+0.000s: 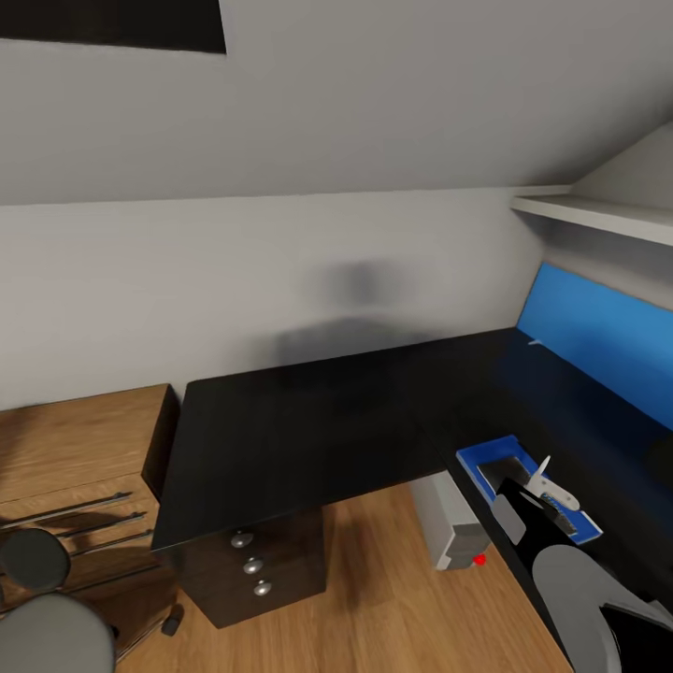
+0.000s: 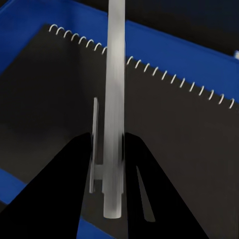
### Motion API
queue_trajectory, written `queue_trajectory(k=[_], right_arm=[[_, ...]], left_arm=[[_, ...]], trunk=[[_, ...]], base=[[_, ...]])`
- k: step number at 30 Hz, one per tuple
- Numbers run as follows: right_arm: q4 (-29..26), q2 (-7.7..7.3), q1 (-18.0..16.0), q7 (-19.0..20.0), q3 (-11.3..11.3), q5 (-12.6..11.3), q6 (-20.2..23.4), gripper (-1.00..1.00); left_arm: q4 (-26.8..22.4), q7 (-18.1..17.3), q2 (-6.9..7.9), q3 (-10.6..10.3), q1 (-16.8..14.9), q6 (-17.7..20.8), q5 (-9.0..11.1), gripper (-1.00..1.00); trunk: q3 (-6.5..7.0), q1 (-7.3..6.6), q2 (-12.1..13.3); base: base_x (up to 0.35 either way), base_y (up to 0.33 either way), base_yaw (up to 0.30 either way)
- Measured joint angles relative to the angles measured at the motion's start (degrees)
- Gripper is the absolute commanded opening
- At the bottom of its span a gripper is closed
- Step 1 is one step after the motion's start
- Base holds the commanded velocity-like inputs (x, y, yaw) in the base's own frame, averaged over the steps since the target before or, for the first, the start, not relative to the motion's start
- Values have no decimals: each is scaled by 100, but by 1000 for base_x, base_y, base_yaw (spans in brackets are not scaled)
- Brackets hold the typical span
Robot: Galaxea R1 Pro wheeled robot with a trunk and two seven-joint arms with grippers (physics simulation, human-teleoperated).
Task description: In the bedroom, organize the workspace by keeping the computer under the desk, ensuring the monitor is on the desk, placing the keyboard on the desk next to the monitor, placing the mouse on the desk next to the keyboard, moving the folder from the swivel chair onto the desk next to the mouse, stacking the notebook on top of the folder with the pen on top of the notebook, and positioning the swivel chair next to the desk.
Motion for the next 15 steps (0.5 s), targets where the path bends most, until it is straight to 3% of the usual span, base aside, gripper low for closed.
queue_trajectory(k=[8,15], right_arm=[[0,2,-1,2,0,-1,-1,-100],[0,0,-1,2,-1,0,-1,-100]], left_arm=[[0,0,-1,5,0,0,-2,100],[-4,-6,6,-3,0,-5,-20,100]], trunk=[[-144,176,-321],[-145,176,-323]], base=[[0,0,0],[0,0,0]])
